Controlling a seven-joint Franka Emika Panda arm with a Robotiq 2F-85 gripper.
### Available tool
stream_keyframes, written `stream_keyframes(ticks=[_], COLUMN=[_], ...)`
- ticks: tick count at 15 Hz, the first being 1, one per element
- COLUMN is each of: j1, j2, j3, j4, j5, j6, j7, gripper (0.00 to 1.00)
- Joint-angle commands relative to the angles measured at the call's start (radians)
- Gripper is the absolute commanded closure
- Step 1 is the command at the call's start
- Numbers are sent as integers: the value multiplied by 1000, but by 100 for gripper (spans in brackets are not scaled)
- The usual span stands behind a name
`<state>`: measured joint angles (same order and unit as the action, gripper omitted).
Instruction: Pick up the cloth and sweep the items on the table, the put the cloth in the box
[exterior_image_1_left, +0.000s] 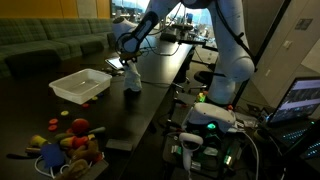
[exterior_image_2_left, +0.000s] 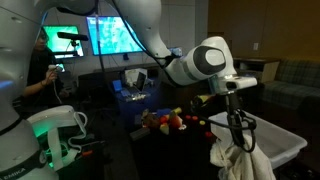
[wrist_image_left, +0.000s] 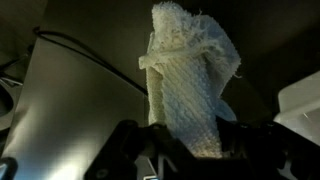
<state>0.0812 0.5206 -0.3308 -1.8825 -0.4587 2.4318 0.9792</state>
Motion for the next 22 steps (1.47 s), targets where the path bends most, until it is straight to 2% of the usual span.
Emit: stream_keyframes(ticks=[1, 4, 7, 11, 12, 13, 15, 19, 22], j1=[-41, -55, -56, -59, -60, -58, -52, -64, -58], j2=[156, 251, 290, 291, 284, 275, 271, 311, 366], j3=[36, 55, 72, 115, 127, 138, 150, 178, 168], j4=[123, 223, 289, 331, 338, 342, 360, 398, 403], j5=[69, 128, 165, 215, 231, 246, 277, 348, 379], j6=[-4, -11, 15, 83, 96, 118, 144, 127, 104], j7=[-5, -42, -93, -196, -224, -254, -304, -408, -457], gripper=[94, 94, 94, 94, 97, 95, 100, 100, 100])
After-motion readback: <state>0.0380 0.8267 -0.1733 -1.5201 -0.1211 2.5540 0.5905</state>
